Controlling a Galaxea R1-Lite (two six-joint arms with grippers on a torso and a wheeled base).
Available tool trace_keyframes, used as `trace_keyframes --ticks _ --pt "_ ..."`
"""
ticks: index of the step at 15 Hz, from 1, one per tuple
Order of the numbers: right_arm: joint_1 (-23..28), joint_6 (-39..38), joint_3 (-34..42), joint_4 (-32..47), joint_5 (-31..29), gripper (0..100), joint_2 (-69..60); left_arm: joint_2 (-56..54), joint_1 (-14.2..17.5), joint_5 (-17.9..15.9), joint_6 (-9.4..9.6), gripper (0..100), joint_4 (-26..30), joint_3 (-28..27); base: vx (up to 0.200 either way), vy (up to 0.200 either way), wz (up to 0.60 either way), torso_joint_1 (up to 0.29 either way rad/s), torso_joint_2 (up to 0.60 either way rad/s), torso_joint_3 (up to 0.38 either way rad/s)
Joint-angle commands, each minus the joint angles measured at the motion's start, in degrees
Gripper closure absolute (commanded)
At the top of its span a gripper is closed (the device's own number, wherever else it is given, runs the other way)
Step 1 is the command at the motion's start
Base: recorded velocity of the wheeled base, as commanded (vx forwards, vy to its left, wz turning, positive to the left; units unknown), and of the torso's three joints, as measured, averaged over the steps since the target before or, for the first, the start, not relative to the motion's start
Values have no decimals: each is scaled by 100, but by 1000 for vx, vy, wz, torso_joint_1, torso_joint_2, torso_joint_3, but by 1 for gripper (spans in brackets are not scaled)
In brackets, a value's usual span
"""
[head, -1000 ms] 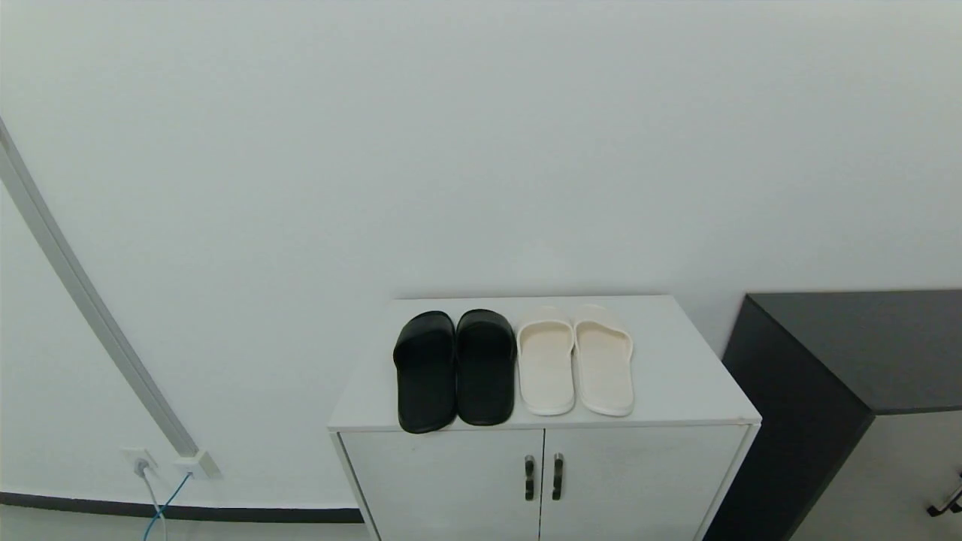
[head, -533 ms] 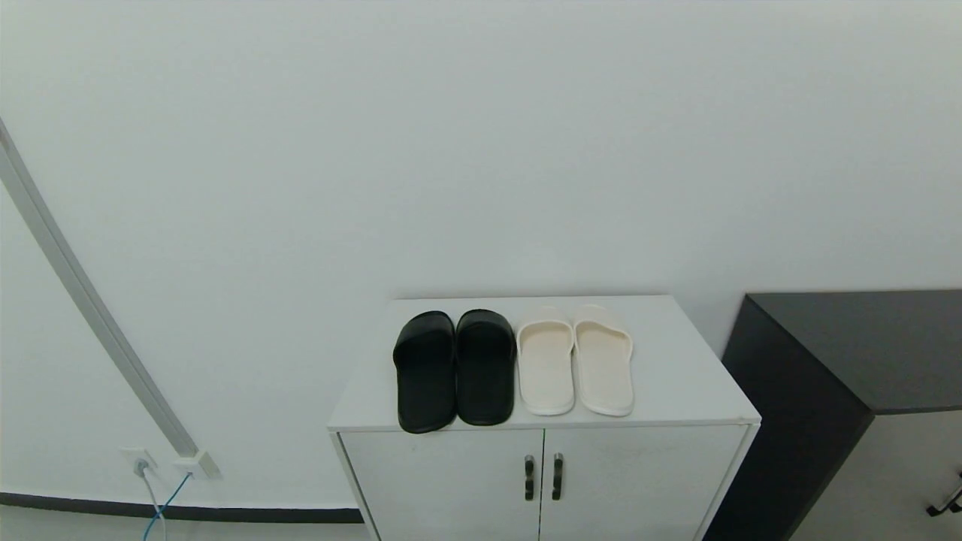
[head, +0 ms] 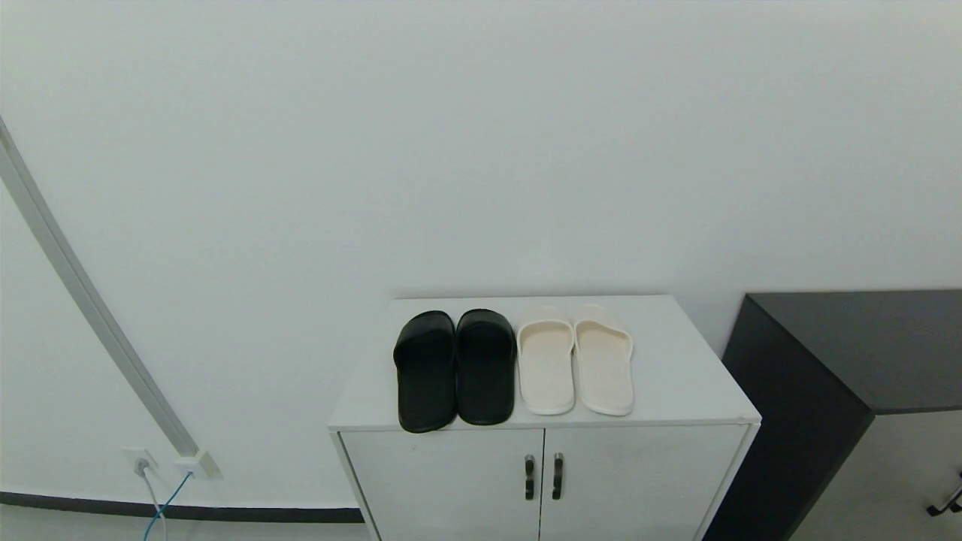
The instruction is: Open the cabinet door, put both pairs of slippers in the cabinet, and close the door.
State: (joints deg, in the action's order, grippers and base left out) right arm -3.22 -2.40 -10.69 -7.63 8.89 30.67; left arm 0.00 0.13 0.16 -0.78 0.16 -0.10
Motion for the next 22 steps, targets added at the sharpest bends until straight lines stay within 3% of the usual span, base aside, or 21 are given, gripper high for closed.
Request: trace_keyframes --ticks 1,4,8,12,15,19,22 --pt "-610 -41 -232 -713 34 0 1758 0 4 2 -1 100 2 1 0 0 0 0 0 0" --pt "-1093 -182 -469 -1531 -63 0 2813 0 4 2 -1 100 2 1 0 0 0 0 0 0" --pt "-1858 -516 -1216 -1557 -282 0 3762 0 4 -7 -1 100 2 1 0 0 0 0 0 0" --pt "-3088 -1219 -2095 -1654 -1372 0 4940 9 4 -7 8 100 2 1 0 0 0 0 0 0" --pt "-3668 -1430 -2789 -1961 -2110 0 5915 0 4 -7 8 100 2 1 0 0 0 0 0 0" --pt "-4090 -1834 -3888 -1935 -3156 0 7207 0 4 -7 8 100 2 1 0 0 0 0 0 0" --pt "-4090 -1869 -4635 -1926 -3877 0 8051 0 4 -7 8 100 2 1 0 0 0 0 0 0"
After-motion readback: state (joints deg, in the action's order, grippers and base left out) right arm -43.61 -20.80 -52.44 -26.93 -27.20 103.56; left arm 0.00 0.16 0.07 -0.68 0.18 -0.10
